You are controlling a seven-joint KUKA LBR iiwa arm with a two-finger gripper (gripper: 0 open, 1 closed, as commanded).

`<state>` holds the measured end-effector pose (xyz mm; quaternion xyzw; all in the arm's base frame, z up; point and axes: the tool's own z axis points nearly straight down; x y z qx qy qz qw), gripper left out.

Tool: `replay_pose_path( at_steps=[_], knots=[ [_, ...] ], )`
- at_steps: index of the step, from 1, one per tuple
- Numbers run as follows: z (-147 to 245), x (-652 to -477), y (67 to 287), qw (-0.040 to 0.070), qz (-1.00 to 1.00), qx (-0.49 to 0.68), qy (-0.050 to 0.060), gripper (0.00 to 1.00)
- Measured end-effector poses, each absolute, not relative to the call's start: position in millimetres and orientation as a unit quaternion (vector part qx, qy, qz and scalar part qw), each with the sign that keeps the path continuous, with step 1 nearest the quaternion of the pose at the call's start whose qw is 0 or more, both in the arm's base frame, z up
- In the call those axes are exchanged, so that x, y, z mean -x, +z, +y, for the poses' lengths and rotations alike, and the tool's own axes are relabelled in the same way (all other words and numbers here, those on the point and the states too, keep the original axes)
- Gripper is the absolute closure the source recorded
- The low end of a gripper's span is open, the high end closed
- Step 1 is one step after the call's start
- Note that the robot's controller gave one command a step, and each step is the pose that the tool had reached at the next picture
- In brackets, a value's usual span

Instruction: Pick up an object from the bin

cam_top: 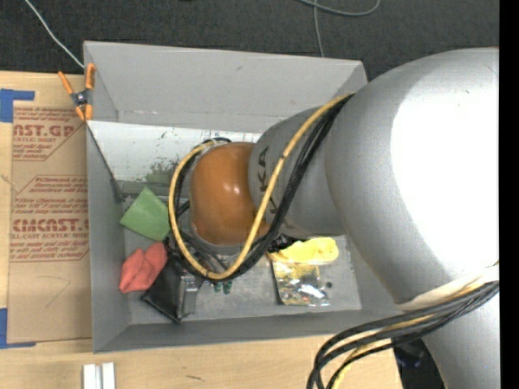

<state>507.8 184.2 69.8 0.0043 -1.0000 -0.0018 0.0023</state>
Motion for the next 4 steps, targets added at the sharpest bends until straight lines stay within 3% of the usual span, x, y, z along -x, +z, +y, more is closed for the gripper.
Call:
replay_pose_path(
  at_steps=[1,2,3,4],
  knots=[
    [153.4,-515.4,69.8,0.005,-0.996,-0.086,0.001,0.00],
    [212.3,-514.5,108.9,0.001,-0.954,-0.300,-0.003,0.00],
    [168.2,-516.0,69.9,0.005,-1.000,-0.020,0.001,1.00],
    [168.1,-516.0,69.9,0.005,-1.000,-0.020,0.000,1.00]
  ],
)
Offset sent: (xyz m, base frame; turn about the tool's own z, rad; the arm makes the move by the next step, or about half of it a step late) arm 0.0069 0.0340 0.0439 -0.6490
